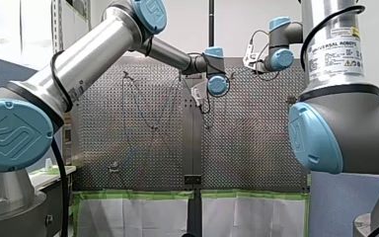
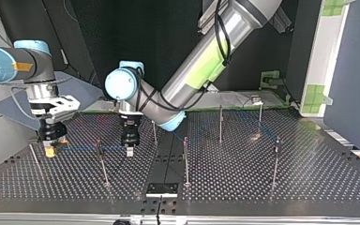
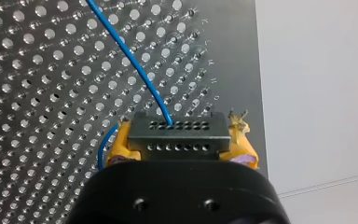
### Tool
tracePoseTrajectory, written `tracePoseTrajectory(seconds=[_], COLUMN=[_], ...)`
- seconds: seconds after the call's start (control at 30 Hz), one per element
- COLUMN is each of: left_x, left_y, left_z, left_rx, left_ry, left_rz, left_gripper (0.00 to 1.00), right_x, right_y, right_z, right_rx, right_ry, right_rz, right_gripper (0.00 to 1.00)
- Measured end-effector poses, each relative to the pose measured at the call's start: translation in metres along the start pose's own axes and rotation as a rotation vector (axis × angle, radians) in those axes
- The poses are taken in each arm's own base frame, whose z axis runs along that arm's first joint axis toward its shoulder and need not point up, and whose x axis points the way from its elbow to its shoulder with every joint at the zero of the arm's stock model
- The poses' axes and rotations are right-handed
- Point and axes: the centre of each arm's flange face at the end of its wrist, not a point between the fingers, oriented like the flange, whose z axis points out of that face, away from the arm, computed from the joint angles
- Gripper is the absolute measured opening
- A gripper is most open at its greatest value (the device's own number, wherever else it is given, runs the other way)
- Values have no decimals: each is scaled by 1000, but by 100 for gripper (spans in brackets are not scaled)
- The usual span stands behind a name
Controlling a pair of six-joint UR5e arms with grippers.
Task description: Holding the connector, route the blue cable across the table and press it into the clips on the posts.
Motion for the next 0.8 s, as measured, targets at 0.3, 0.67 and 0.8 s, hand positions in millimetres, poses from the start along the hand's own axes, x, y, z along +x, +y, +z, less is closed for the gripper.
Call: tracePoseTrajectory(seconds=[0.3, 0.67, 0.8], left_x=[5, 9, 9], left_y=[-6, -8, -8], left_z=[-11, -21, -22], left_rx=[15, 13, 11], left_ry=[42, 88, 97], left_rz=[6, 29, 34], left_gripper=[85, 100, 100], right_x=[-1, -3, -3], right_y=[0, -1, -1], right_z=[0, 0, 0], right_rx=[-1, 1, 1], right_ry=[-3, -6, -6], right_rz=[-3, -5, -5], right_gripper=[0, 0, 0])
